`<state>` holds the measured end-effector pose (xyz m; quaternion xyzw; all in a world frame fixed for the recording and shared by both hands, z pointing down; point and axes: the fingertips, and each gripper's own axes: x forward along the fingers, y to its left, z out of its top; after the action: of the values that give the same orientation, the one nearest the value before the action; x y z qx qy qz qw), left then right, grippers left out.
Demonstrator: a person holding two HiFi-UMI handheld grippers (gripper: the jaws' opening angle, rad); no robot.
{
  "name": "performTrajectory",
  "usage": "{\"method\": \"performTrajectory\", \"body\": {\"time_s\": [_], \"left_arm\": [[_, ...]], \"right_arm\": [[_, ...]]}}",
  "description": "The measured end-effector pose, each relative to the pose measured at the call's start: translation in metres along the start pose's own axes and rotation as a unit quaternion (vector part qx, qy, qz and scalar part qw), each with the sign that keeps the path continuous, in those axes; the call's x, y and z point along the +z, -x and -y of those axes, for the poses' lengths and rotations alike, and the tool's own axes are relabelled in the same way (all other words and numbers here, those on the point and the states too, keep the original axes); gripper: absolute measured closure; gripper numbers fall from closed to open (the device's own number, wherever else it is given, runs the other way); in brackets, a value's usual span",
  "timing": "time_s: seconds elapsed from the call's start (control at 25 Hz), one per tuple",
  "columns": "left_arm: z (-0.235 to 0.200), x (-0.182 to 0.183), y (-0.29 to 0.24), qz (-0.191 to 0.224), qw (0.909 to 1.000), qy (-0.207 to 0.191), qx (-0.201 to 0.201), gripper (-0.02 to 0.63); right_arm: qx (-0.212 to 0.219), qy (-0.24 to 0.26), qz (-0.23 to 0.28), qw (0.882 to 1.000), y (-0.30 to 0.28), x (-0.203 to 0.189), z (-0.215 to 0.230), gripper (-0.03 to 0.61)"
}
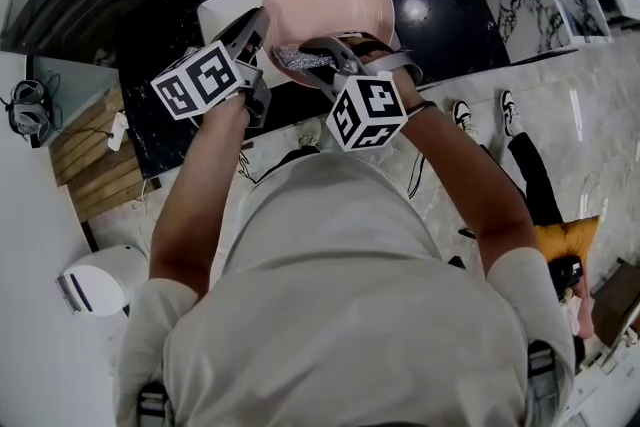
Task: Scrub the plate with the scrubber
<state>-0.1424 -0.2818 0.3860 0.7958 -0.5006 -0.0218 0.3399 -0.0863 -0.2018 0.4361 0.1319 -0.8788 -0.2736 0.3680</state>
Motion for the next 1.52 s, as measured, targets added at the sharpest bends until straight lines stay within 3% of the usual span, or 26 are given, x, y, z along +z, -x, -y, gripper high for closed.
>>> {"method": "performTrajectory", "body": {"time_s": [0.12,0.2,0.48,0.6,0.8,1.16,1.36,1.52], "left_arm": [[-0.003,0.003,0.002,0.005,1.0,0.002,0.004,0.571],[-0.003,0.003,0.003,0.006,1.0,0.002,0.005,0.571],[0.005,-0.005,0.002,0.0,1.0,-0.003,-0.005,0.577],[0.007,-0.006,0.001,-0.003,1.0,-0.005,-0.007,0.575],[0.006,-0.002,0.003,0.008,0.9999,0.005,-0.011,0.574],[-0.008,0.005,0.01,0.024,0.9994,0.026,0.008,0.569],[-0.007,0.004,0.014,0.029,0.9991,0.025,0.016,0.569],[-0.009,0.0,0.018,0.028,0.999,0.026,0.025,0.571]], "right_arm": [[0.024,0.005,0.007,1.0,0.004,-0.002,-0.008,0.5],[0.012,0.0,0.012,1.0,0.01,-0.005,0.002,0.5],[-0.126,-0.027,-0.028,0.991,0.03,-0.035,0.096,0.5],[-0.143,-0.051,-0.056,0.987,0.029,-0.054,0.12,0.5],[-0.109,-0.064,-0.065,0.99,0.02,-0.062,0.098,0.5],[-0.01,-0.078,-0.027,0.997,0.016,-0.042,0.002,0.5],[0.026,-0.079,-0.007,0.997,0.028,-0.032,-0.029,0.5],[0.033,-0.132,0.032,0.99,0.045,-0.021,-0.025,0.5]]}}
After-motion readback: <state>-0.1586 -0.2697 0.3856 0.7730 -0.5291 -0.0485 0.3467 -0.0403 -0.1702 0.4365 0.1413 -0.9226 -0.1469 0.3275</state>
